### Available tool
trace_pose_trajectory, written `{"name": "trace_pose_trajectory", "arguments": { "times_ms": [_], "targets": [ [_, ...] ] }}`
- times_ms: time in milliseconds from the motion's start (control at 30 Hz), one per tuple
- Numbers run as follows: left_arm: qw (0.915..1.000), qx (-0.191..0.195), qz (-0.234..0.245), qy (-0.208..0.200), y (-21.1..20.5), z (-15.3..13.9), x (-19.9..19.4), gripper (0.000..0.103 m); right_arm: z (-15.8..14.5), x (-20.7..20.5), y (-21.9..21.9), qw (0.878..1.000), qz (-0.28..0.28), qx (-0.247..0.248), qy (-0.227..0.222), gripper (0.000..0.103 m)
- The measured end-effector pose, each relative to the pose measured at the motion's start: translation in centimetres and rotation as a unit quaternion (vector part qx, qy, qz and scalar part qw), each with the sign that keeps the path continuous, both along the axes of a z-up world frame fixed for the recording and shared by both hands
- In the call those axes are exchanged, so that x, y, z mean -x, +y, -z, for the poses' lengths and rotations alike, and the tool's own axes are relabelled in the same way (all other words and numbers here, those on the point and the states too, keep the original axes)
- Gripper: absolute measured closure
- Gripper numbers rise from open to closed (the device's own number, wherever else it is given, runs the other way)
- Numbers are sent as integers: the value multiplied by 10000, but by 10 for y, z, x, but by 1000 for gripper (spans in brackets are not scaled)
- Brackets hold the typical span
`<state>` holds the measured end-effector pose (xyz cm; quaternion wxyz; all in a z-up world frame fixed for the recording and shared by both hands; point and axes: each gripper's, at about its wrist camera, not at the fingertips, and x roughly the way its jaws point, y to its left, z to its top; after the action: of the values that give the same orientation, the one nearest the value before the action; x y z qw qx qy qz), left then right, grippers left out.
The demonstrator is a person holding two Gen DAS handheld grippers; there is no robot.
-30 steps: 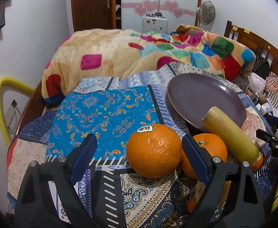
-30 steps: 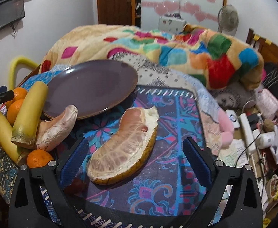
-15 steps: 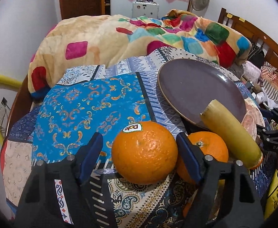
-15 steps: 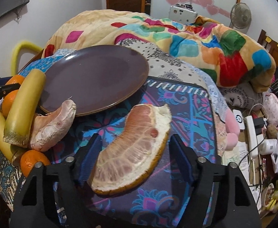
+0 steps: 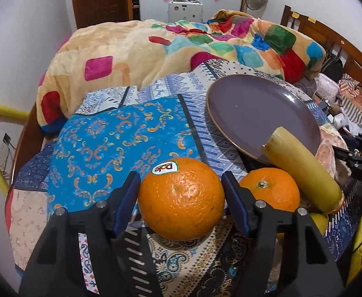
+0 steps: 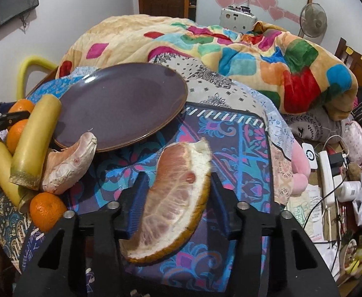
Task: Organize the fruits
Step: 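Move the left gripper to the large orange while the right gripper approaches the pomelo segment, then carry the large orange to the plate with the left gripper while the right carries the pomelo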
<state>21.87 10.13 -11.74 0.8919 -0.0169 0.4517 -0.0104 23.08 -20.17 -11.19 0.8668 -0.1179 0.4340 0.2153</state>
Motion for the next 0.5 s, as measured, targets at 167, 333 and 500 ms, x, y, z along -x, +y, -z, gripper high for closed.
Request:
{"name": "trace_pose_trajectory", "arguments": {
  "times_ms": [167,333,500],
  "targets": [
    [9998,1,-124,-180,9,-12,5,36,-12,0,-7,9998,29,-188,-94,74],
    [9990,-33,-136,-430,8,-31,9,36,-20,5,-7,9995,-31,-149,-293,77],
    [9979,-40,-88,-635,3,-48,11,36,-32,7,-8,9988,-56,-142,-464,78]
  ]
}}
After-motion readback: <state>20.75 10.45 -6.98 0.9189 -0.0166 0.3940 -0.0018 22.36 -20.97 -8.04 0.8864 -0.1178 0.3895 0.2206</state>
